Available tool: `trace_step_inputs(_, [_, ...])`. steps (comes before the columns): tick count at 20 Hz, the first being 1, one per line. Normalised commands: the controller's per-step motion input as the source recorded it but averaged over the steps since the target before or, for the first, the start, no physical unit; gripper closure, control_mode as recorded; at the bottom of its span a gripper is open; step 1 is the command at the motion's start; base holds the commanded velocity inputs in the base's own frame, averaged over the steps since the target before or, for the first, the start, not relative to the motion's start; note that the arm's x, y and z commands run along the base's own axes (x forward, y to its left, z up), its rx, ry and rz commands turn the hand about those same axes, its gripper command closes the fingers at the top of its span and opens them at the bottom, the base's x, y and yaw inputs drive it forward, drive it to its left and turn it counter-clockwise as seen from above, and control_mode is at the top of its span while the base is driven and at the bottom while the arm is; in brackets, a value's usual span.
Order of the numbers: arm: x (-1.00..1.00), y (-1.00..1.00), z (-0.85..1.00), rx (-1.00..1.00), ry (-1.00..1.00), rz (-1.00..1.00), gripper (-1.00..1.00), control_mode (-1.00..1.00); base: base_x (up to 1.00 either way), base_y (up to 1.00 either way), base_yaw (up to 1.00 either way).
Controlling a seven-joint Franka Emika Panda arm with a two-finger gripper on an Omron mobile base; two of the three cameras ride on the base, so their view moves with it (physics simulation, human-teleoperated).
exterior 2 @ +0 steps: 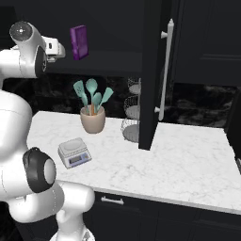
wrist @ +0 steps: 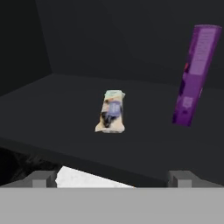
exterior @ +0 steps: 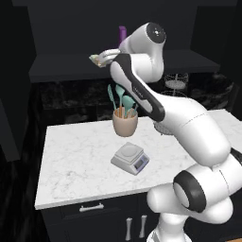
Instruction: Pick the bar and place it on the digital scale for weighing, and close the cabinet.
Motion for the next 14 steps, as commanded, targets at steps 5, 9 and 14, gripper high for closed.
trace_step_inputs(5, [0.25,0.14,-0.06,0.00,0.00,-0.01,-1.00,-1.00,0.00,0.00,0.00])
trace_step_inputs(9, [0.21,0.13,-0.04,0.00,0.00,0.00,-1.00,-1.00,0.00,0.00,0.00])
trace_step_inputs(14, [0.21,0.08,-0.06,0.00,0.01,0.00,-1.00,-1.00,0.00,0.00,0.00])
